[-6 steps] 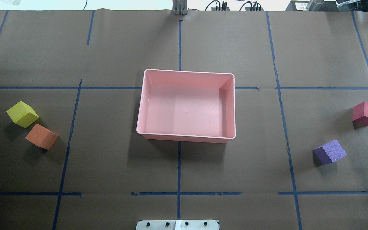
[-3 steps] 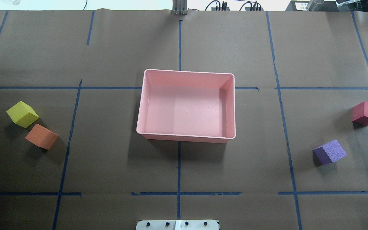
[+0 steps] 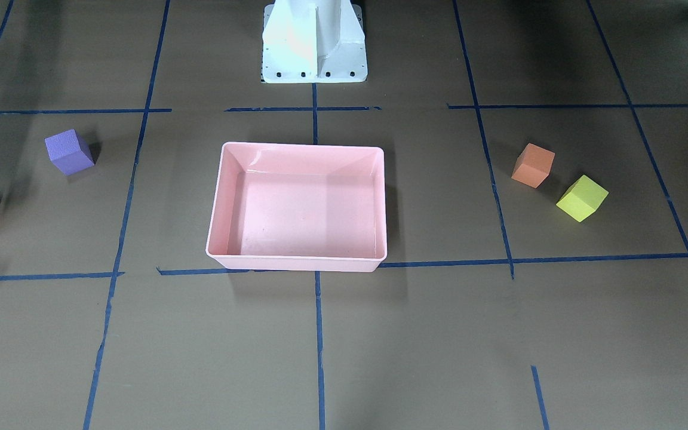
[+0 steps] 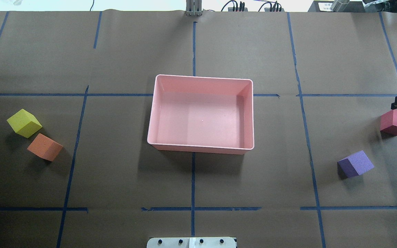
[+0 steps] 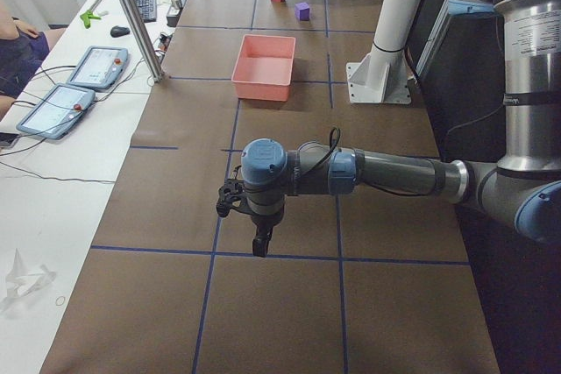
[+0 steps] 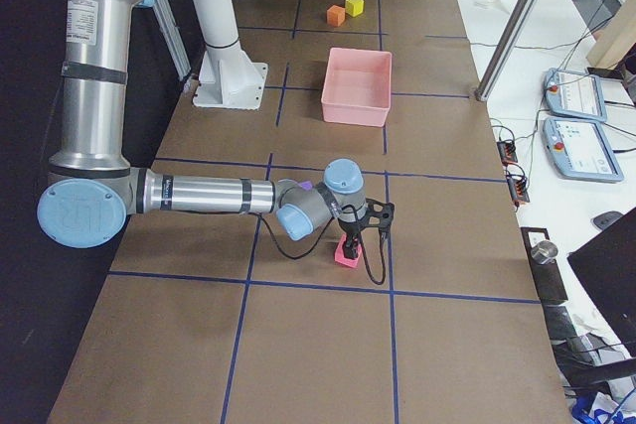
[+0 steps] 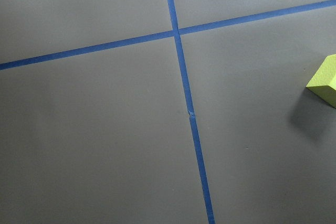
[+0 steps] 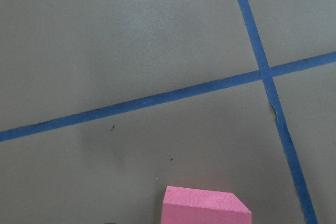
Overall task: Place blocks into pink bin with both arms
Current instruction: 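Close the right gripper on the red cube and lift it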
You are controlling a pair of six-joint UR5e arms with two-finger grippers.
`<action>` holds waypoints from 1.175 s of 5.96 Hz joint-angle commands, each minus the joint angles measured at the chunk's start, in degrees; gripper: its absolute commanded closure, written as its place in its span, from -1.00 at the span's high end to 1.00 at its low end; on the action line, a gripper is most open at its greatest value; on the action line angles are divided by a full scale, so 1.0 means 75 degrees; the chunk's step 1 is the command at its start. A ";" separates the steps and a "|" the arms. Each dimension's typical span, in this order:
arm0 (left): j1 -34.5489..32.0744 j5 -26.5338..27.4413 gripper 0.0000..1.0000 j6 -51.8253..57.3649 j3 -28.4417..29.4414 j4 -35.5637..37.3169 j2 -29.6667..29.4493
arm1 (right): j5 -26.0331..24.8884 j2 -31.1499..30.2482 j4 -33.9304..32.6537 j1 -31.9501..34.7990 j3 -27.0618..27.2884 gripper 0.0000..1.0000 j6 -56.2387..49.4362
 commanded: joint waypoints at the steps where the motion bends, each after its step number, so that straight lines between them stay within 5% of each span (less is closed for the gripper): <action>1: 0.0000 -0.0014 1.00 0.0000 0.0000 0.0003 0.0003 | -0.0289 -0.0279 0.0014 -0.0241 -0.0035 0.98 -0.0055; 6: 0.0000 -0.0026 1.00 0.0000 0.0000 0.0003 0.0015 | -0.0501 -0.0210 0.0014 -0.0651 -0.0082 0.99 -0.0055; 7: 0.0000 -0.0026 1.00 0.0000 0.0000 0.0003 0.0015 | -0.0524 -0.0211 0.0014 -0.0825 -0.0105 0.63 -0.0113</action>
